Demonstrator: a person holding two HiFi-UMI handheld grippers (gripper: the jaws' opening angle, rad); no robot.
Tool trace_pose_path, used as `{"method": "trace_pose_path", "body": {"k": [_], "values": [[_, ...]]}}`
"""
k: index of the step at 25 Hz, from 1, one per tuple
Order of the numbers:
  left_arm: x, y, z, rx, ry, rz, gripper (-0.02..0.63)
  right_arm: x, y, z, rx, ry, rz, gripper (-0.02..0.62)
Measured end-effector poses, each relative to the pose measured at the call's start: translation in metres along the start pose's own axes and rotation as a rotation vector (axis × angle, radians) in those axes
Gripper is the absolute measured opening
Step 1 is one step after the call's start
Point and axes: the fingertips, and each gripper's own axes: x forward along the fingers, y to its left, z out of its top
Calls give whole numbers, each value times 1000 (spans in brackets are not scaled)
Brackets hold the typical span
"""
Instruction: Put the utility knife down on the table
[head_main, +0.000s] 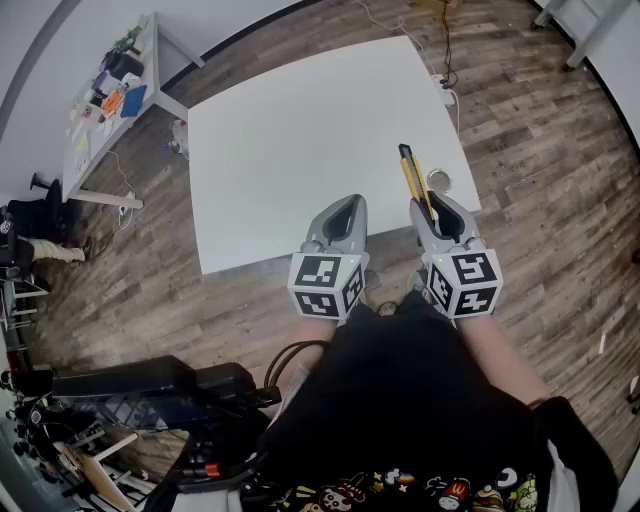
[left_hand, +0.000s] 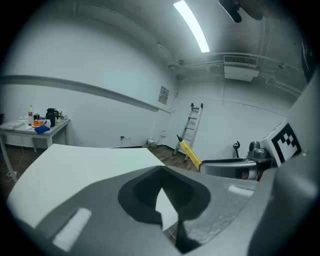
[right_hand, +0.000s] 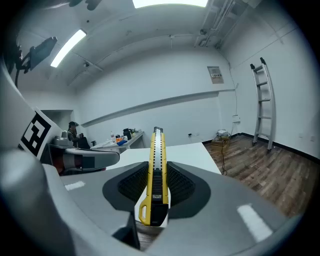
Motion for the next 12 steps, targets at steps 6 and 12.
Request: {"method": "trace_pose_path", "body": {"k": [6, 12], "values": [[-4, 1, -5, -6, 6, -7, 0, -1, 3, -4, 5, 7, -5, 137], [-5, 1, -9, -14, 15, -8, 0, -3, 3, -8, 19, 14, 1, 138]]}}
